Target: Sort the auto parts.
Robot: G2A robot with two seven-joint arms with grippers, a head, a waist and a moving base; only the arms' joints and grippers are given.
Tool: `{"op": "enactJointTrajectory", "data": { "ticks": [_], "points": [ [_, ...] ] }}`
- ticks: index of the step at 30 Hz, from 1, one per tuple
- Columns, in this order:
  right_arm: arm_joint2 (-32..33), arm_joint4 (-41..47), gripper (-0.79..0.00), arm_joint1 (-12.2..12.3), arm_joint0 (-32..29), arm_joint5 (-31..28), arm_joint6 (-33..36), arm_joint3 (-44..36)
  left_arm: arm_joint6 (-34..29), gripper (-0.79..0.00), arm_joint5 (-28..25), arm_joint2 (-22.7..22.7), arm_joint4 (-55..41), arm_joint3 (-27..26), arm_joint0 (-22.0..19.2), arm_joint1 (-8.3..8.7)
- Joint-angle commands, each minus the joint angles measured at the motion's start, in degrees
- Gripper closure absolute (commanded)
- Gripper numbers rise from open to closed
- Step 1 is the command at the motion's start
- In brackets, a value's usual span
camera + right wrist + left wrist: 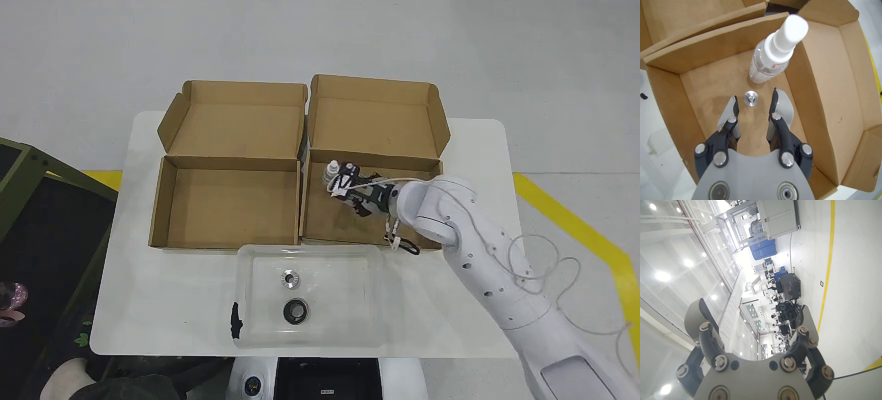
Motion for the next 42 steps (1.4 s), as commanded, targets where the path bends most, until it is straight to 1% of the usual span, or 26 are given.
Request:
{"op": "enactJointTrajectory", "data": {
  "ticks": [1,7,11,16,21,24,29,42],
  "points": [
    [1.5,0.2,-0.345,0.5,-1.7,-0.3,0.9,-2.9,0.0,-0.785,0.0,0.0,0.0,0.0,0.0,0.0],
    [5.3,1.5,-0.36,1.8,-7.6,-2.0,1.6,-11.6,0.0,-0.785,0.0,0.0,0.0,0.0,0.0,0.0],
    [6.8,1.5,-0.369,2.5,-11.2,-3.7,1.3,-17.0,0.0,-0.785,0.0,0.0,0.0,0.0,0.0,0.0],
    [7.3,0.8,-0.369,3.1,-14.5,-5.8,-0.1,-22.2,0.0,-0.785,0.0,0.0,0.0,0.0,0.0,0.0],
    [6.0,0.0,-0.369,3.4,-16.9,-7.3,-2.9,-26.0,0.0,-0.785,0.0,0.0,0.0,0.0,0.0,0.0],
    [3.8,-1.2,-0.376,3.3,-17.8,-7.5,-3.6,-26.5,0.0,-0.785,0.0,0.0,0.0,0.0,0.0,0.0],
    [0.0,-2.4,-0.372,2.8,-17.3,-7.6,-5.4,-25.7,0.0,-0.785,0.0,0.0,0.0,0.0,0.0,0.0],
    [-10.4,-5.1,-0.366,0.6,-12.7,-7.2,-7.4,-20.1,0.0,-0.785,0.0,0.0,0.0,0.0,0.0,0.0]
  ]
}}
